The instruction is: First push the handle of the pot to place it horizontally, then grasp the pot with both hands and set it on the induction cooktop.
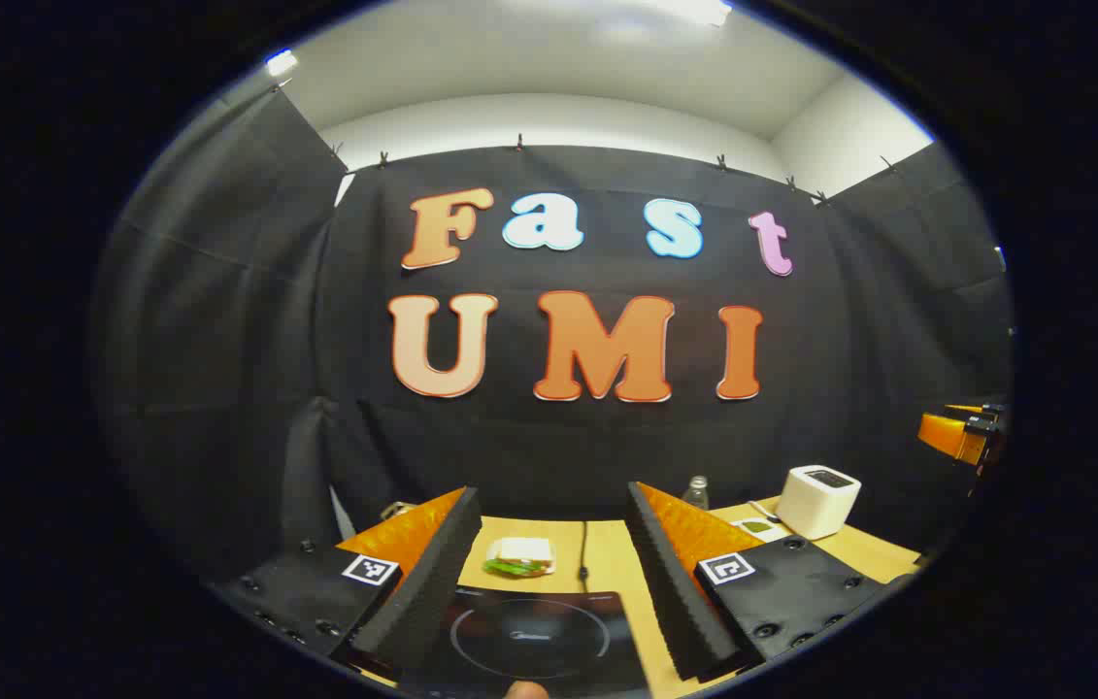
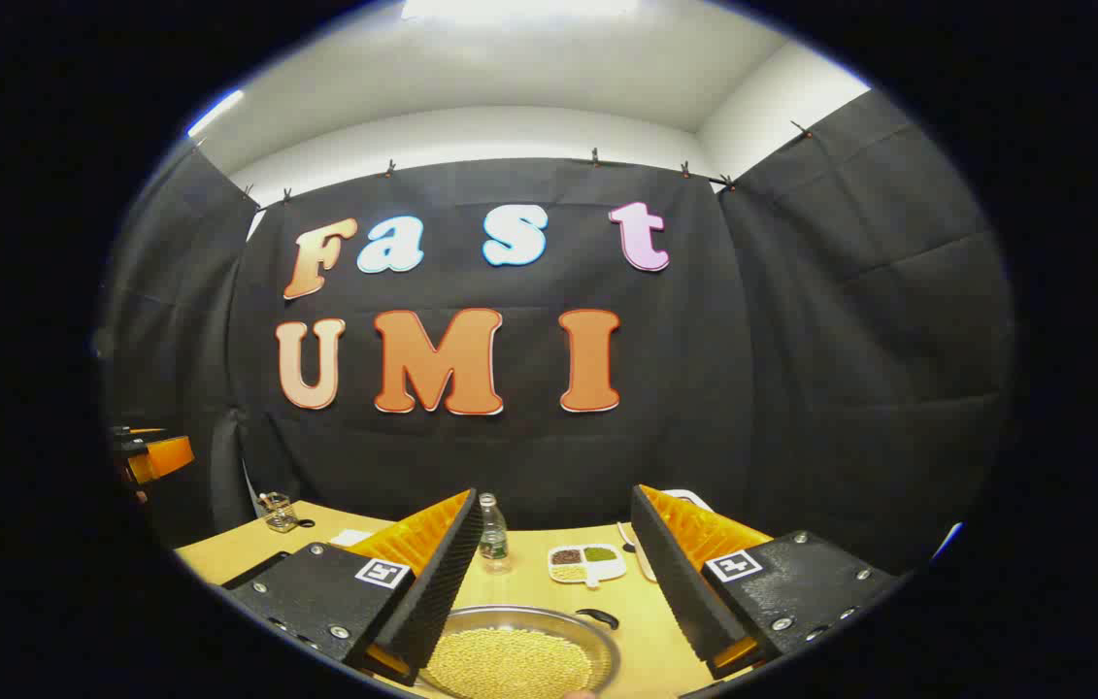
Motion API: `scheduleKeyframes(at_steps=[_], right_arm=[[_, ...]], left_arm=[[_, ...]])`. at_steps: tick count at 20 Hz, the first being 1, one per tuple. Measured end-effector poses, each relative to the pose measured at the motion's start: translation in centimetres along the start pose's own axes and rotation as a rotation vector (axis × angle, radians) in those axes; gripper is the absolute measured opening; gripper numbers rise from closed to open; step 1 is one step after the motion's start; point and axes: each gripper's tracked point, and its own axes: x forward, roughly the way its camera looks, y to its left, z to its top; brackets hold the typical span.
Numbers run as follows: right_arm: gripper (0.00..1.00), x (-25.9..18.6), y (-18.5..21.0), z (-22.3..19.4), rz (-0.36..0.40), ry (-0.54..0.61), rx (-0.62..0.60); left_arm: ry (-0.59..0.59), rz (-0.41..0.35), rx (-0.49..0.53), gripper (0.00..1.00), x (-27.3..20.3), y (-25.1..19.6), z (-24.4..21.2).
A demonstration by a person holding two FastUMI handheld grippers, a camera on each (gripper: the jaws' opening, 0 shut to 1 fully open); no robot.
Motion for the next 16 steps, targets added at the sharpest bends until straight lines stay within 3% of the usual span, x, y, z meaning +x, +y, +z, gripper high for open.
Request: scheduleKeyframes(at_steps=[1, 6, 16], right_arm=[[0.95, -0.2, 1.1, 0.1, 0.011, -0.002, 0.004], [0.95, -0.4, 3.0, 0.3, 0.025, 0.018, -0.020], [0.95, -0.2, 1.0, -0.1, -0.030, 0.040, -0.056]], left_arm=[[-0.003, 0.007, 0.003, 0.97, -0.5, 1.5, 0.0], [0.002, 0.035, -0.008, 0.97, -1.4, 5.5, -0.1], [0.004, -0.010, -0.040, 0.97, -0.1, 4.8, -0.5]])
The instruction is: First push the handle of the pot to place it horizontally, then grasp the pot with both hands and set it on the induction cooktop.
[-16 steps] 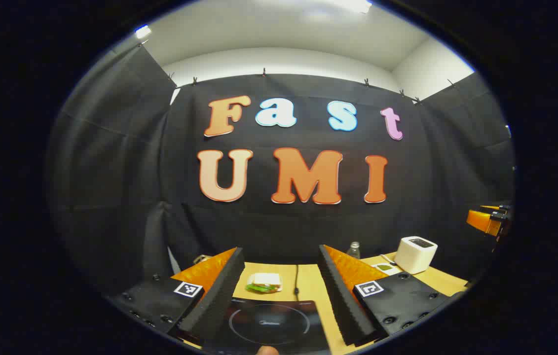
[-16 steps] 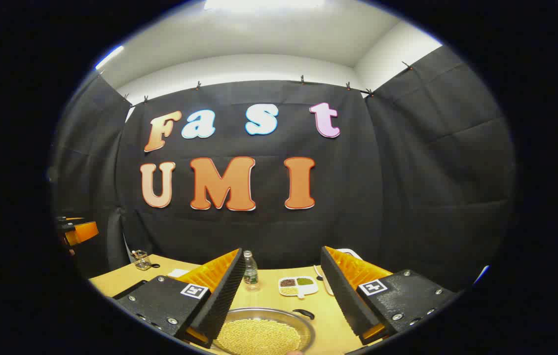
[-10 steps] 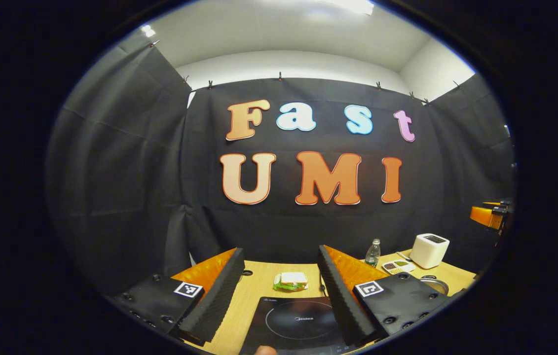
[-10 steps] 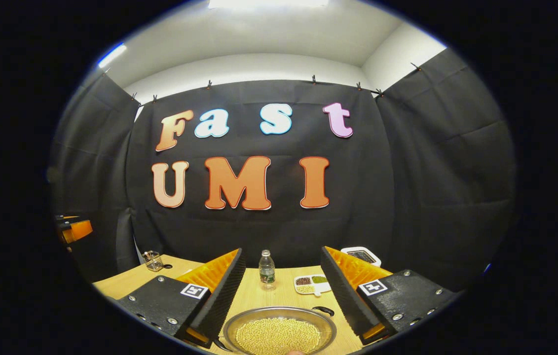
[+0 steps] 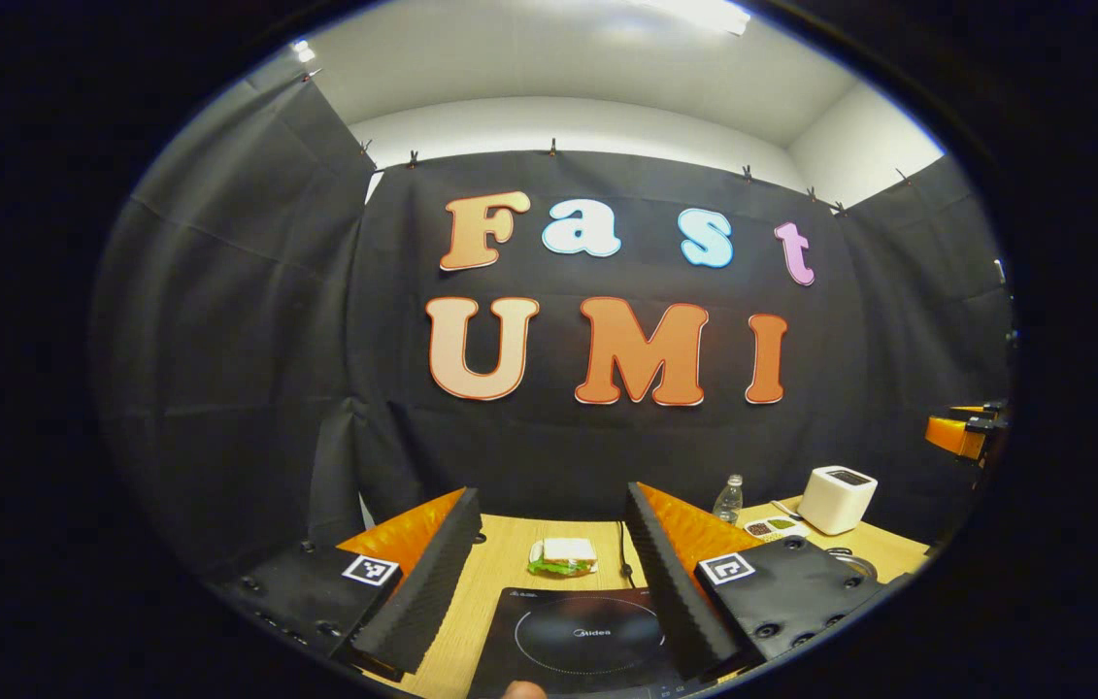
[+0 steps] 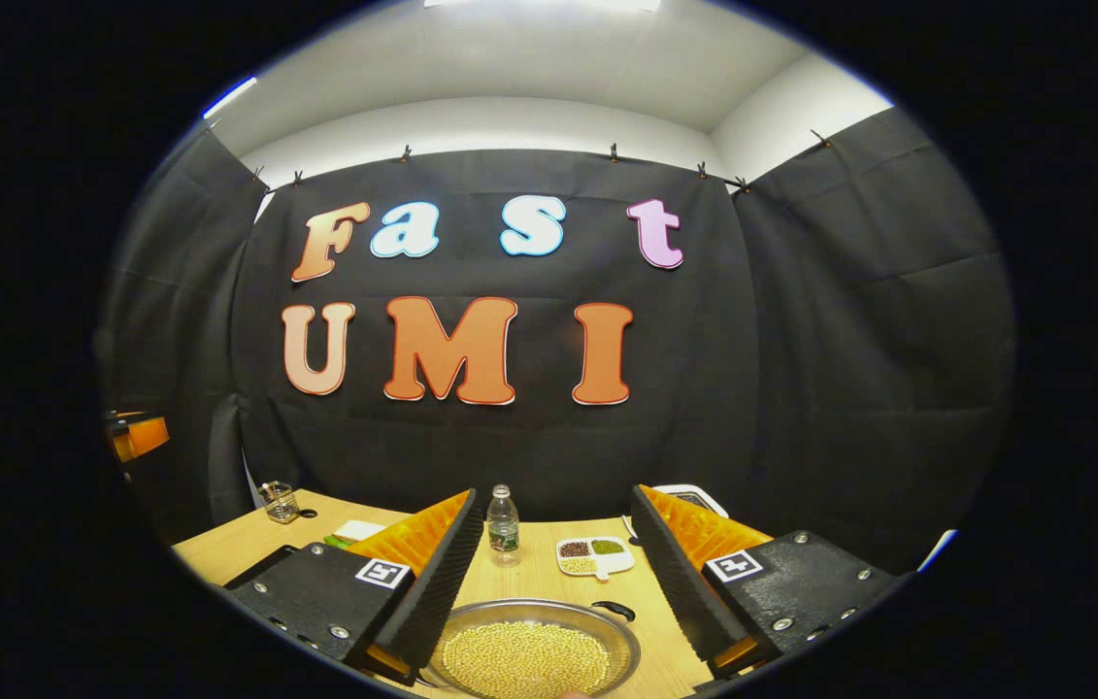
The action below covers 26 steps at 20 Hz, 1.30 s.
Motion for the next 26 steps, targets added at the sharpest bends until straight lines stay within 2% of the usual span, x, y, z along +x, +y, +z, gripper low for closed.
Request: scheduleKeyframes(at_steps=[5, 7, 9, 10, 13, 14, 15, 16, 22, 26], right_arm=[[0.95, 0.1, -0.5, -0.7, -0.003, 0.017, 0.009], [0.88, 0.0, -0.6, -1.1, 0.000, 0.024, 0.011], [0.70, 0.0, -0.2, -1.6, 0.015, 0.029, -0.001], [0.58, -0.2, -0.1, -1.9, 0.021, 0.034, -0.010], [0.43, -0.4, 0.2, -2.6, 0.036, 0.051, -0.017], [0.25, -0.4, 0.1, -2.9, 0.034, 0.057, -0.013], [0.25, -0.5, 0.0, -3.2, 0.032, 0.063, -0.009], [0.20, -0.7, -0.1, -3.5, 0.030, 0.070, -0.004], [0.00, -1.4, -0.4, -6.3, 0.029, 0.119, 0.033], [0.00, -2.4, -0.5, -9.5, 0.031, 0.181, 0.035]], left_arm=[[0.004, -0.010, 0.000, 0.97, 0.1, -0.9, -0.2], [0.002, -0.010, 0.005, 0.97, 0.0, -1.0, -0.2], [0.002, -0.014, -0.002, 0.97, -0.1, -1.3, -0.1], [0.002, -0.015, -0.003, 0.97, -0.2, -1.3, -0.1], [0.004, -0.013, 0.001, 0.97, -0.6, -1.4, -0.2], [0.004, -0.017, 0.001, 0.97, -0.8, -1.6, -0.2], [0.002, -0.022, 0.000, 0.97, -0.9, -1.7, -0.1], [-0.001, -0.025, 0.000, 0.97, -1.2, -1.7, 0.1], [-0.015, -0.009, 0.001, 0.97, -2.1, -1.3, 0.3], [-0.006, -0.022, -0.009, 0.96, -2.2, -1.4, -0.1]])
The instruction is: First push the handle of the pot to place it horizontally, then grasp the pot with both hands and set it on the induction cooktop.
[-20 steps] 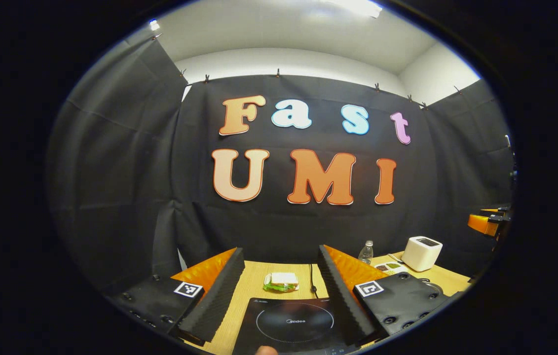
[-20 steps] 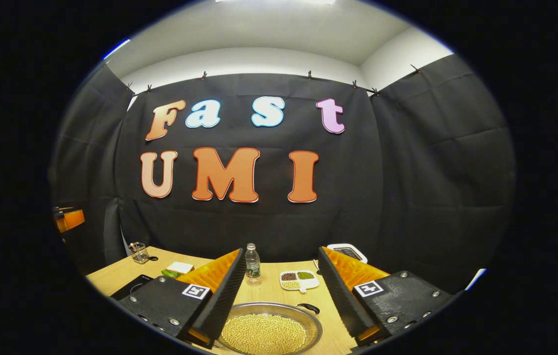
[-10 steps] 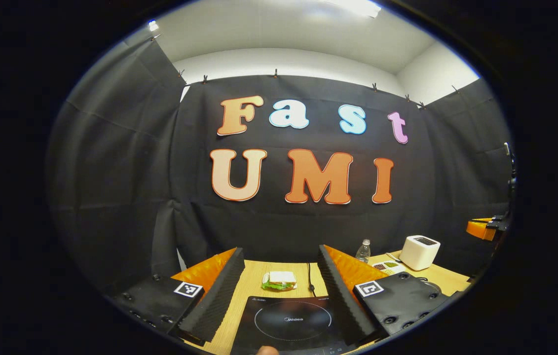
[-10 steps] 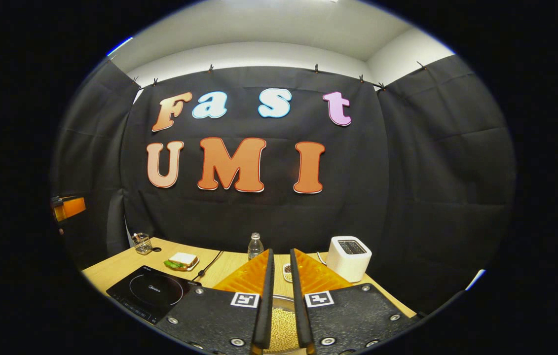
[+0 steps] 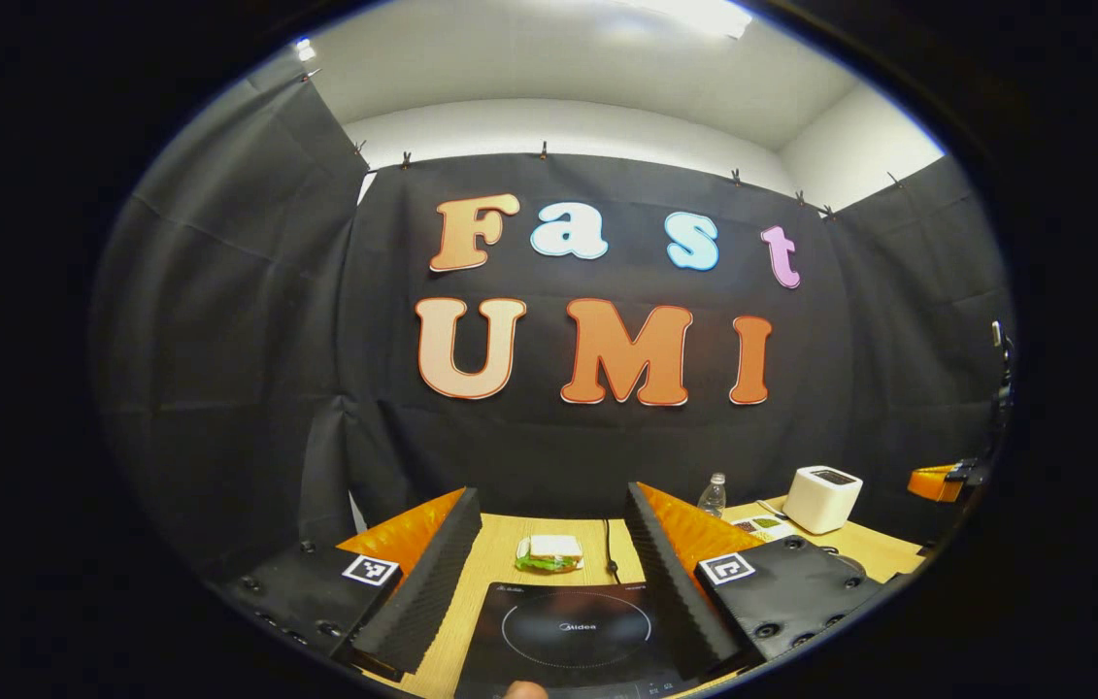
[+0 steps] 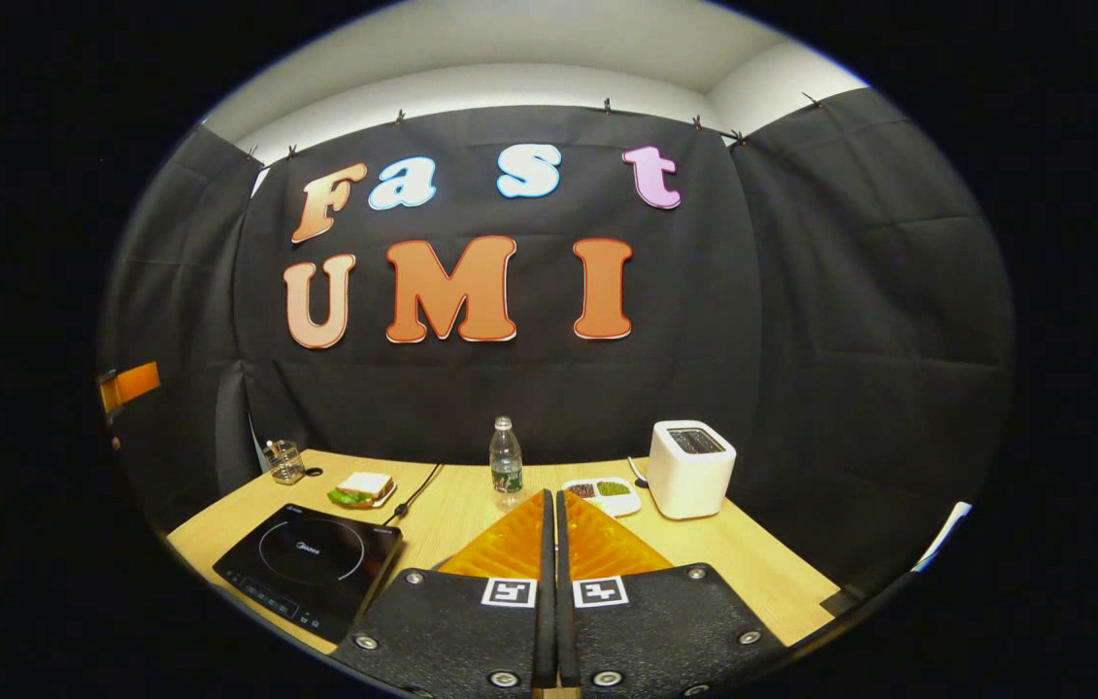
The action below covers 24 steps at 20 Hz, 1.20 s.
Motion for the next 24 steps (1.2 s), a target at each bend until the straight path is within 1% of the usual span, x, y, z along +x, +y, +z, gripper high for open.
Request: scheduleKeyframes(at_steps=[3, 10, 18, 24], right_arm=[[0.00, -0.1, 0.3, -3.2, 0.013, 0.067, 0.019], [0.00, -1.9, 1.4, -10.2, 0.049, 0.208, 0.028], [0.00, -3.8, 3.7, -15.0, 0.109, 0.306, 0.007], [0.00, -4.7, 6.0, -17.8, 0.180, 0.373, 0.011]], left_arm=[[0.007, 0.002, -0.001, 0.97, -0.1, 0.1, -0.3], [0.013, 0.000, 0.004, 0.97, -0.4, 0.3, -0.4], [0.031, -0.009, 0.009, 0.97, -0.9, -0.3, -1.2], [0.037, -0.011, 0.006, 0.97, -1.1, -0.4, -1.5]])
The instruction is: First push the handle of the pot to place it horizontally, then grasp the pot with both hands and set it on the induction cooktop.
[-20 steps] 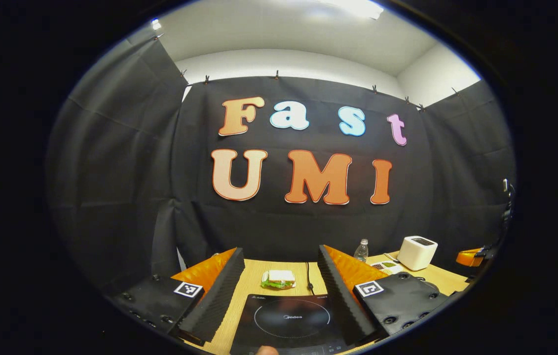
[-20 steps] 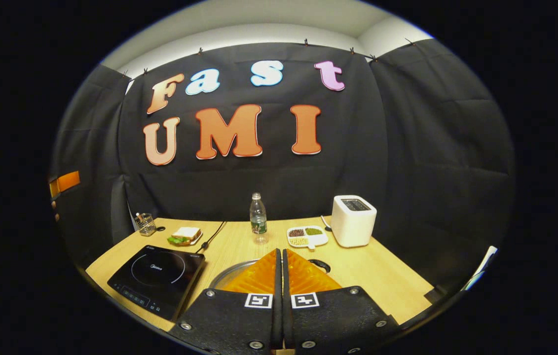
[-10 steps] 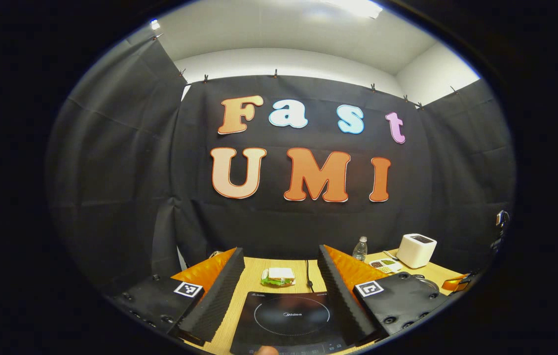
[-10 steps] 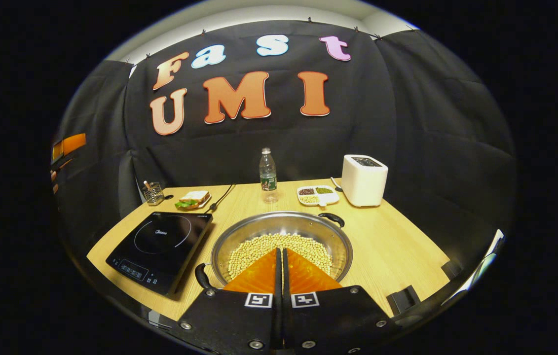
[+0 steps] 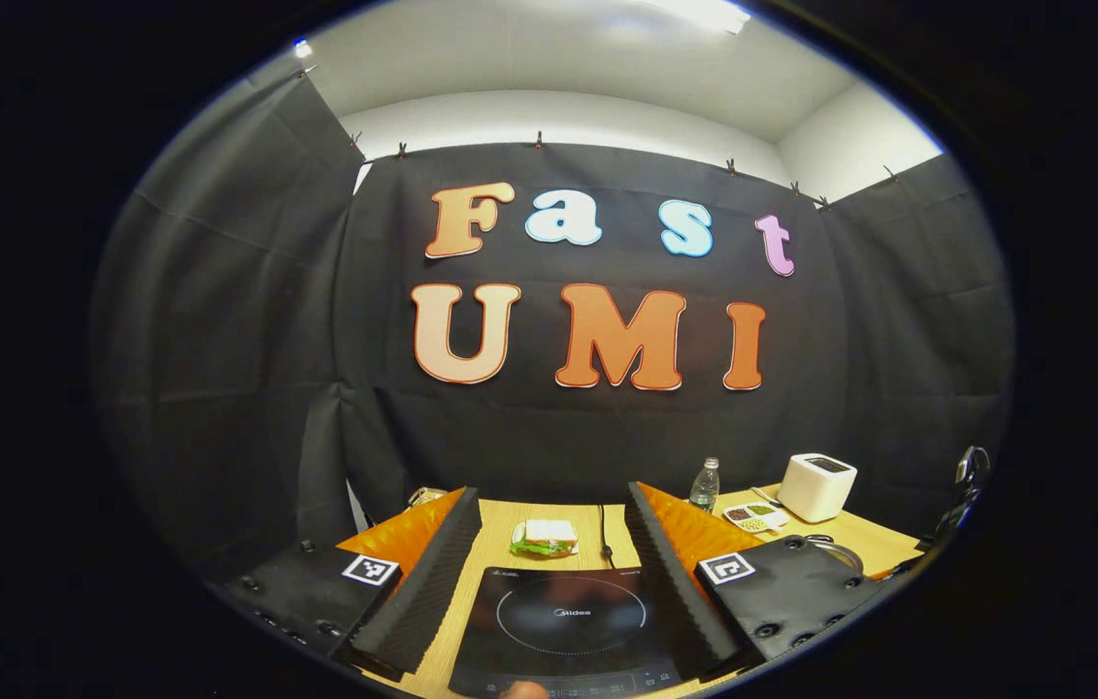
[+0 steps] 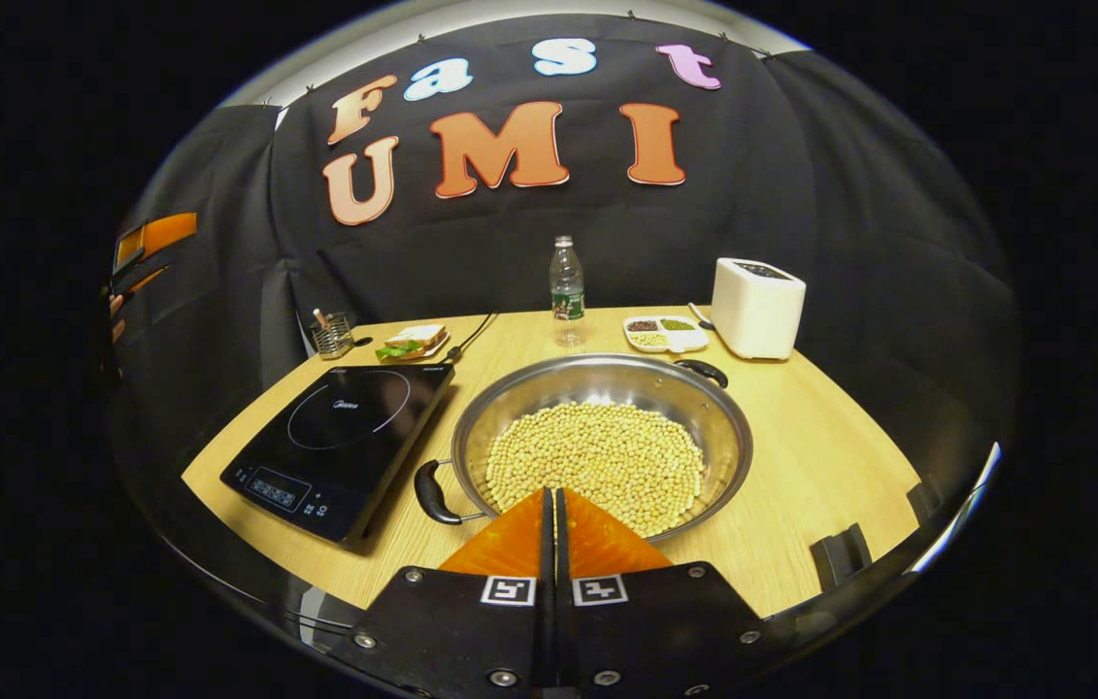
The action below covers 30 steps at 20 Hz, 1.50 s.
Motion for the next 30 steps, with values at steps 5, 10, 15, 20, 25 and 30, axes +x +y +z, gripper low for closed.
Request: scheduleKeyframes(at_steps=[5, 10, 15, 20, 25, 30], right_arm=[[0.00, 0.3, 2.1, -1.8, 0.059, 0.039, -0.005], [0.00, 1.1, 3.9, -3.8, 0.101, 0.085, -0.030], [0.00, 2.2, 5.1, -5.2, 0.129, 0.128, -0.060], [0.00, 3.7, 6.3, -5.9, 0.150, 0.158, -0.069], [0.00, 4.3, 7.0, -5.8, 0.168, 0.164, -0.054], [0.00, 5.5, 8.0, -5.3, 0.176, 0.168, -0.040]], left_arm=[[0.008, -0.002, 0.008, 0.97, -0.1, -0.1, -0.4], [0.022, -0.006, 0.016, 0.97, 0.1, -0.1, -0.9], [0.036, 0.006, 0.020, 0.97, 0.1, 0.6, -1.4], [0.043, 0.019, 0.022, 0.97, 0.1, 1.3, -1.5], [0.049, 0.027, 0.020, 0.97, 0.2, 2.0, -1.7], [0.054, 0.041, 0.010, 0.97, 0.2, 2.8, -1.7]])
